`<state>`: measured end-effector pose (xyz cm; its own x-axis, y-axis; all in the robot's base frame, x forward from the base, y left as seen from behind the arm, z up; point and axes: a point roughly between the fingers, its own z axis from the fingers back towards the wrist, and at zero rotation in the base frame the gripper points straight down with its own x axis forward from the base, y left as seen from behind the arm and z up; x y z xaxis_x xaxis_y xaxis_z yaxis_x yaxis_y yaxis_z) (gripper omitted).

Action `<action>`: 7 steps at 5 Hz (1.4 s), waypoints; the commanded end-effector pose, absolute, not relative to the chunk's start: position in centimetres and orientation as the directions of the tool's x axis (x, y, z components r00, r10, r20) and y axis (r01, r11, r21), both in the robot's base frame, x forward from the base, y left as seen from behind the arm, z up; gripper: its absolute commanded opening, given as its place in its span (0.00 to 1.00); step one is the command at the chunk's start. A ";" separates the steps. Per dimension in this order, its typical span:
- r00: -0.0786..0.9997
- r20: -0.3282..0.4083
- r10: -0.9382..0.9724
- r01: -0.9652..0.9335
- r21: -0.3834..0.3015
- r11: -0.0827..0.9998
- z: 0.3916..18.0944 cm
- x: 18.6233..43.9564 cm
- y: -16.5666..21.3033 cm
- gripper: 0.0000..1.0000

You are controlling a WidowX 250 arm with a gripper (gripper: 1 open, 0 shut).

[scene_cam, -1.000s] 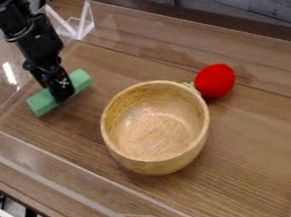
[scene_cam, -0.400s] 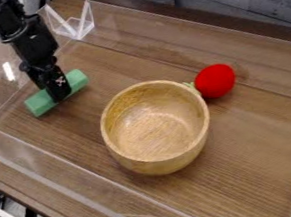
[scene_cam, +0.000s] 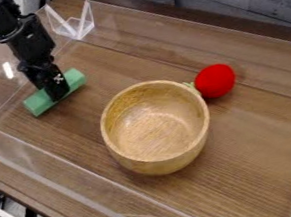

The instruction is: Remove the green stick from the brown bowl and put it on the table

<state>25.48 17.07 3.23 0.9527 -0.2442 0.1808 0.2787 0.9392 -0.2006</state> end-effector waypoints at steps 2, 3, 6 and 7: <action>0.957 0.218 -0.193 0.238 -0.203 0.950 4.4 26.2 18.5 0.00; 0.956 0.223 -0.188 0.234 -0.201 0.951 5.2 26.4 18.4 1.00; 0.946 0.272 -0.177 0.228 -0.172 0.958 9.7 27.6 18.2 1.00; 0.940 0.293 -0.175 0.230 -0.165 0.959 11.4 28.1 18.1 1.00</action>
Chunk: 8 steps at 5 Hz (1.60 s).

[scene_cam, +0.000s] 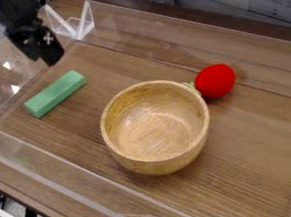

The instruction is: Remove the green stick from the brown bowl and put it on the table

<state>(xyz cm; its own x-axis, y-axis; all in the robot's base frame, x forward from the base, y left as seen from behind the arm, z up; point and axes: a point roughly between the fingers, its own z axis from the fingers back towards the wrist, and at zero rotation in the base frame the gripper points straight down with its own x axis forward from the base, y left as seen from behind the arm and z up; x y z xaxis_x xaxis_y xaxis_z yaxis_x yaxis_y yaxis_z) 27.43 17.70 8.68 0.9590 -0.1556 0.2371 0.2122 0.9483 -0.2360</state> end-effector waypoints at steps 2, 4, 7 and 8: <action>0.944 0.295 -0.148 0.210 -0.191 0.959 12.4 29.1 19.0 0.00; 0.957 0.267 -0.112 0.180 -0.245 0.953 10.3 29.1 20.0 0.00; 0.970 0.233 -0.072 0.144 -0.309 0.940 9.8 29.7 20.6 1.00; 0.971 0.230 -0.069 0.144 -0.326 0.934 10.6 30.0 20.4 1.00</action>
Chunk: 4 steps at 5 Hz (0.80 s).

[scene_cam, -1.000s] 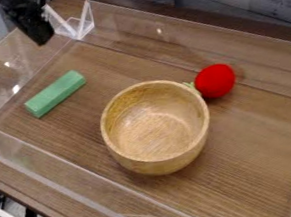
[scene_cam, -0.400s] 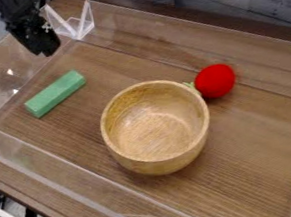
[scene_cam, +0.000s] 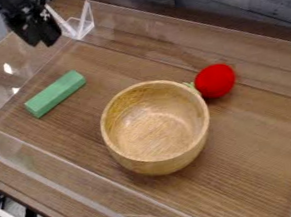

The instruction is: Remove the green stick from the brown bowl and put it on the table

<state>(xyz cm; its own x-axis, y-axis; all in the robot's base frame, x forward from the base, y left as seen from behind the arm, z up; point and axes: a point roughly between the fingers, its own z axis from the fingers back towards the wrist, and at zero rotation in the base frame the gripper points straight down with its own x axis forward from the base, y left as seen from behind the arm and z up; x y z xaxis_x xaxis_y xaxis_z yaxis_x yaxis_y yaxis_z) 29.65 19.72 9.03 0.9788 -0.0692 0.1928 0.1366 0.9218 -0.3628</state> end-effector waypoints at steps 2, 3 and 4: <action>0.975 0.217 -0.049 0.130 -0.378 0.917 10.4 30.2 20.4 1.00; 0.978 0.206 -0.036 0.118 -0.403 0.907 9.9 30.2 20.5 1.00; 0.981 0.193 -0.024 0.106 -0.425 0.899 9.7 30.1 20.7 1.00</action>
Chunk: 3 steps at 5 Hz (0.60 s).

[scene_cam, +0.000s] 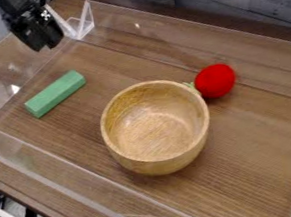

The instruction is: Remove the green stick from the brown bowl and put it on the table

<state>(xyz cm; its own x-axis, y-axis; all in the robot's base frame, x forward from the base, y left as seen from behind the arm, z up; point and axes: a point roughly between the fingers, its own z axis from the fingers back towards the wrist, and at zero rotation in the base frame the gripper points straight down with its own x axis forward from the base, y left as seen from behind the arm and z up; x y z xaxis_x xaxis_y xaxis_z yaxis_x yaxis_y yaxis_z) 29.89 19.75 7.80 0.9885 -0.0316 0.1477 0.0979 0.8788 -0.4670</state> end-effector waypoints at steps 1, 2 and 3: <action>0.984 0.177 -0.010 0.089 -0.441 0.893 9.4 30.1 20.8 1.00; 0.986 0.164 0.000 0.076 -0.454 0.888 9.3 30.0 20.9 1.00; 0.988 0.157 0.007 0.067 -0.463 0.884 9.4 30.0 20.8 1.00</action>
